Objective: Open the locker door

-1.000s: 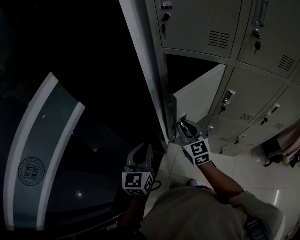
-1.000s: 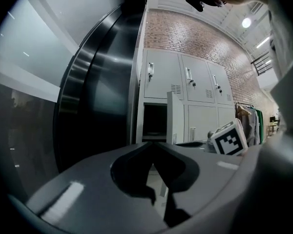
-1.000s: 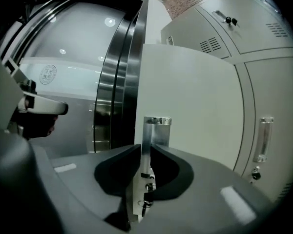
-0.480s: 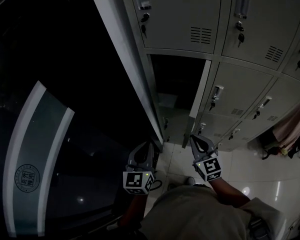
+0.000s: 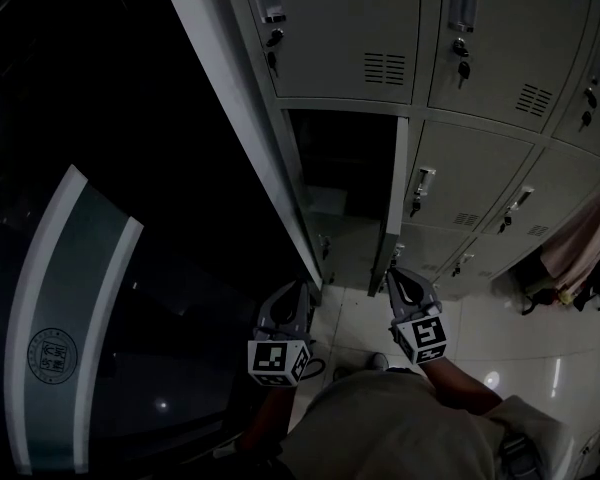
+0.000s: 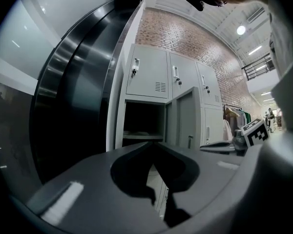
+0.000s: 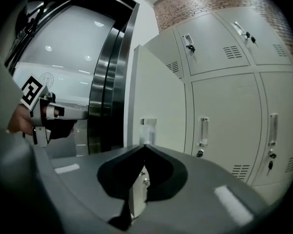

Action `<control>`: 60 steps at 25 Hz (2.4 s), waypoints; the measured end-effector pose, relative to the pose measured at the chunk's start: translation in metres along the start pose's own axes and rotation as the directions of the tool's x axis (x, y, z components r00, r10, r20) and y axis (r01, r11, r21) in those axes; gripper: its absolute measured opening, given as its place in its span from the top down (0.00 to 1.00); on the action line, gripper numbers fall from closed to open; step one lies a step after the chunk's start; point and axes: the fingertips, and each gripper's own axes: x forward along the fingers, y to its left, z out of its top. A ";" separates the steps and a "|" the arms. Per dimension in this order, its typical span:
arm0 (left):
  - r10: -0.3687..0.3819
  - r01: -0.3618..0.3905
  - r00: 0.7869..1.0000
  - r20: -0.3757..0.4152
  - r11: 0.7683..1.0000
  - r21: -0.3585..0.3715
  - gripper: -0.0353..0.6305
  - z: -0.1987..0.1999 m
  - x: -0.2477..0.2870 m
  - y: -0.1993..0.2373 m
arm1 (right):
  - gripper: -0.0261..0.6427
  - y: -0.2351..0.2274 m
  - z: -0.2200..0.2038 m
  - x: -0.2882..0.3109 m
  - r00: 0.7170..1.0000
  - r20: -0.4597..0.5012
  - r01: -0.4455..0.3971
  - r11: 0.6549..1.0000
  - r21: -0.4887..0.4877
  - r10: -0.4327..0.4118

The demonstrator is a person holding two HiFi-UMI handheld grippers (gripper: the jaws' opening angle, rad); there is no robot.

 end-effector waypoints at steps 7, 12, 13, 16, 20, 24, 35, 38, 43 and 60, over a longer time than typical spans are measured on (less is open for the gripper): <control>-0.007 0.007 1.000 -0.004 1.000 0.005 0.86 -0.001 -0.009 -0.003 | 0.96 -0.003 0.028 -0.027 0.996 0.064 0.065 0.998 0.024 -0.067; -0.012 0.011 1.000 -0.025 1.000 -0.015 0.86 -0.010 -0.020 -0.004 | 0.96 -0.002 0.047 -0.049 0.992 0.066 0.100 0.994 0.054 -0.103; -0.022 0.022 0.999 -0.027 1.000 -0.014 0.86 -0.012 -0.021 -0.005 | 0.96 -0.001 0.047 -0.052 0.992 0.055 0.106 0.992 0.061 -0.110; -0.053 0.053 0.998 -0.032 0.999 -0.013 0.86 -0.016 -0.024 -0.008 | 0.96 0.003 0.041 -0.057 0.992 0.038 0.119 0.990 0.076 -0.122; -0.065 0.065 0.997 -0.029 0.998 0.006 0.86 -0.013 -0.029 -0.008 | 0.96 0.012 0.031 -0.061 0.989 0.057 0.126 0.983 0.134 -0.135; -0.045 0.045 0.999 -0.016 0.999 0.025 0.86 0.000 -0.046 -0.014 | 0.96 0.016 0.035 -0.074 0.987 0.097 0.117 0.984 0.130 -0.130; -0.029 0.029 0.999 -0.014 0.999 0.045 0.86 0.030 -0.086 -0.089 | 0.96 0.011 0.075 -0.170 0.983 0.144 0.095 0.986 0.140 -0.115; -0.023 0.024 1.000 -0.012 0.999 0.037 0.86 0.036 -0.108 -0.131 | 0.96 0.008 0.083 -0.233 0.989 0.089 0.109 0.985 0.137 -0.121; 0.007 -0.007 1.000 -0.007 1.000 0.029 0.86 0.041 -0.155 -0.185 | 0.96 0.012 0.102 -0.322 0.992 0.054 0.111 0.989 0.093 -0.116; -0.001 0.000 1.000 0.012 0.998 0.055 0.86 0.098 -0.295 -0.311 | 0.96 0.079 0.149 -0.484 0.998 0.055 0.003 0.996 0.091 -0.008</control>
